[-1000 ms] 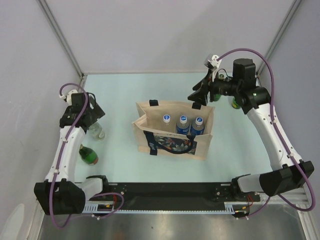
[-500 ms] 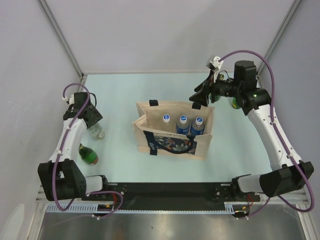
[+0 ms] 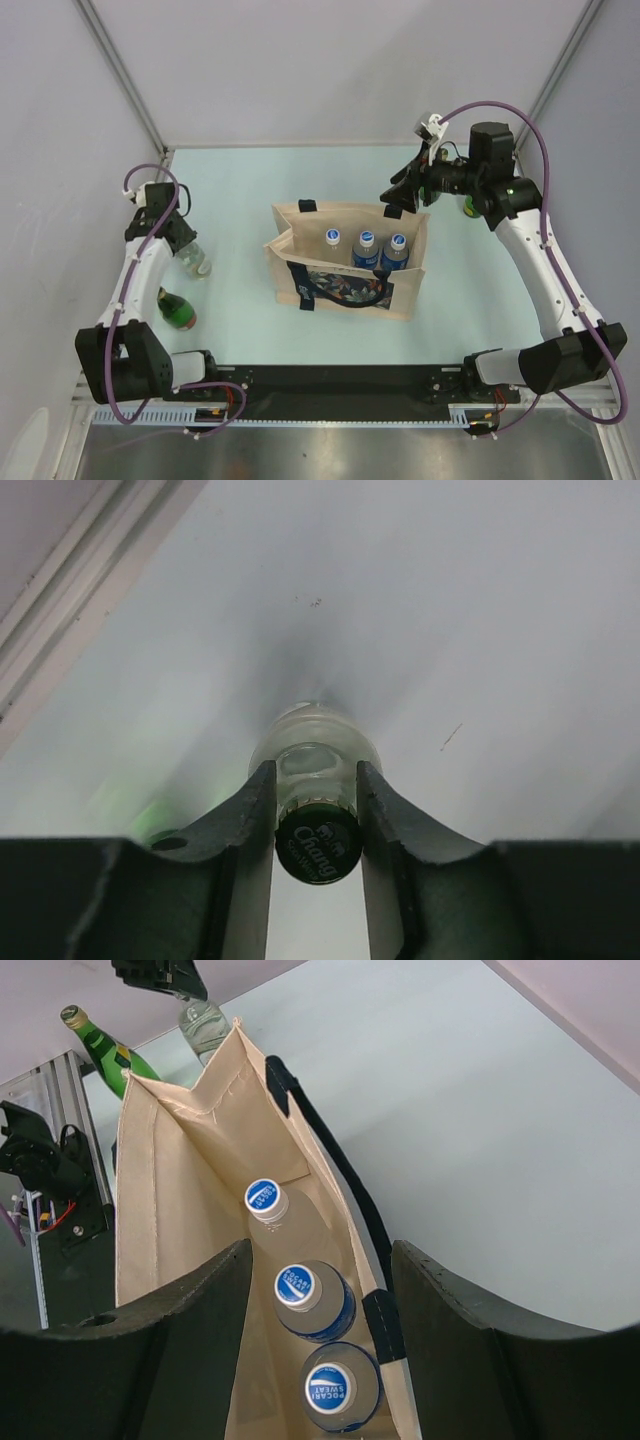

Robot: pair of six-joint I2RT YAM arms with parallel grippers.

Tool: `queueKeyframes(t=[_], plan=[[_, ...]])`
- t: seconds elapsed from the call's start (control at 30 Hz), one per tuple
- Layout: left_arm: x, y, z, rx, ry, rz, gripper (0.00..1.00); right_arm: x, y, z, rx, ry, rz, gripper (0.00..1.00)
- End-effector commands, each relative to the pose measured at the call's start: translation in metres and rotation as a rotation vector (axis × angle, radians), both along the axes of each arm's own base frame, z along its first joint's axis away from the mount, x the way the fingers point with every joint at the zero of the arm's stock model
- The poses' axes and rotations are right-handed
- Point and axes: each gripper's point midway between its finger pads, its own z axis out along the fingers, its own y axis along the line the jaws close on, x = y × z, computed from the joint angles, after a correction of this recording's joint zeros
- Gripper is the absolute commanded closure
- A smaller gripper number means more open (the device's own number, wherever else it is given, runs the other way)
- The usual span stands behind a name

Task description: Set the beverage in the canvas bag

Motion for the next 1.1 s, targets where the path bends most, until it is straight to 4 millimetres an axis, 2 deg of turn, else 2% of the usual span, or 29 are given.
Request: queueKeyframes(t=[0.0,0.27,0.47,0.7,0.73,0.77,0.93,0.97,1.03,1.07], plan=[[0.002,-0.006,0.010,-0.022,-0.029,-0.039,0.67,-0.004,0.000,0.013,0.024,-0.042,0.010,0.37],[0.002,-0.016,0.033,-0.034,-0.077,-0.115,0.90,-0.003,0.000,0.013,0.023,-0.042,0.011,0.37],[0.000,-0.033,0.061,-0.025,-0.129,-0.229,1.00,-0.003,0.000,0.013,0.023,-0.043,0.013,0.37],[-0.017,-0.061,0.095,0.037,-0.214,-0.401,1.00,-0.003,0.001,0.013,0.018,-0.045,0.020,0.37],[-0.021,-0.060,0.104,0.049,-0.244,-0.406,1.00,-0.003,0.001,0.013,0.017,-0.046,0.017,0.37],[-0.024,-0.073,0.110,0.042,-0.266,-0.463,1.00,-0.002,0.001,0.014,0.016,-0.048,0.017,0.37],[-0.036,-0.097,0.149,0.048,-0.392,-0.583,1.00,-0.001,0.001,0.012,0.003,-0.046,0.021,0.37],[-0.039,-0.100,0.163,0.052,-0.425,-0.602,1.00,-0.002,0.000,0.013,0.002,-0.046,0.021,0.37],[-0.043,-0.111,0.177,0.060,-0.459,-0.660,1.00,-0.001,0.000,0.012,-0.002,-0.047,0.022,0.37],[-0.046,-0.112,0.192,0.072,-0.491,-0.671,1.00,-0.001,0.000,0.011,-0.006,-0.042,0.021,0.37]])
